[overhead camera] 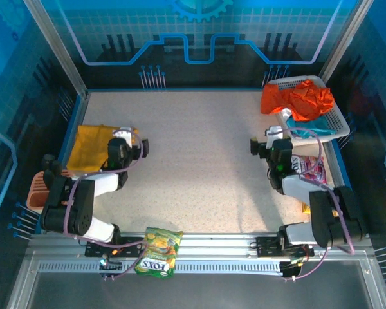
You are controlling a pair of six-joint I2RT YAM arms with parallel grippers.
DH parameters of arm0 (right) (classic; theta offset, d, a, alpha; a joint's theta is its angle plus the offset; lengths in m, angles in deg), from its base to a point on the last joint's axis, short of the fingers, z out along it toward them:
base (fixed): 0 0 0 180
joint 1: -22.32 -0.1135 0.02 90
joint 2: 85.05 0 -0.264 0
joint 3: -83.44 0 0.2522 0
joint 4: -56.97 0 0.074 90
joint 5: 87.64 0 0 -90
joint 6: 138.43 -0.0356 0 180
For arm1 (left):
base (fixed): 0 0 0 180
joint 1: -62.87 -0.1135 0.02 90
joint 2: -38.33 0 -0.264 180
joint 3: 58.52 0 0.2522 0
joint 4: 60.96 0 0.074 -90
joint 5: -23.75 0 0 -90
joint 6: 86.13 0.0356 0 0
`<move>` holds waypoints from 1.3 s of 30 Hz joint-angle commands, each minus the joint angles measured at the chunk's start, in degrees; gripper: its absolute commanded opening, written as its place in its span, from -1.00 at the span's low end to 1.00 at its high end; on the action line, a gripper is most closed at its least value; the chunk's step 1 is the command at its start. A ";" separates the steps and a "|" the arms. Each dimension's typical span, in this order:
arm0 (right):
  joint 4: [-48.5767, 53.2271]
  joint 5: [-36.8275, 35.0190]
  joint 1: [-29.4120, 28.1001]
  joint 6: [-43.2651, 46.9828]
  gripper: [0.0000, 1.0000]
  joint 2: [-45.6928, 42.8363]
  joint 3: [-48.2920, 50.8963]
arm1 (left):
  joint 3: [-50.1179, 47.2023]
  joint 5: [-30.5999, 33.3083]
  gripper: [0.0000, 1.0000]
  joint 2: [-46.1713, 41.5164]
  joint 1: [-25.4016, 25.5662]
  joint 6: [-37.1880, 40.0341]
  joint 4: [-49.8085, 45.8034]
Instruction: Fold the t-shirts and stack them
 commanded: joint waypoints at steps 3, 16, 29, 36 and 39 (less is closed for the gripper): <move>27.24 -5.04 -0.54 -11.18 0.99 -3.81 -16.27 | 9.01 1.53 0.98 -4.86 0.92 -7.82 -17.55; 51.30 -3.54 3.71 -20.58 0.99 25.50 -56.79 | 13.81 -11.70 0.98 -15.71 8.13 -20.58 -42.40; 64.12 3.90 7.75 -24.89 0.64 44.01 -79.59 | 3.14 -12.22 0.96 -28.95 13.30 -26.98 -45.21; 68.46 -3.86 6.93 -23.04 0.42 44.91 -79.64 | 3.04 -11.91 0.96 -29.18 13.48 -26.70 -46.71; 67.67 -6.81 6.47 -21.53 0.42 43.73 -77.81 | 2.47 -11.90 0.96 -28.68 13.48 -27.24 -45.41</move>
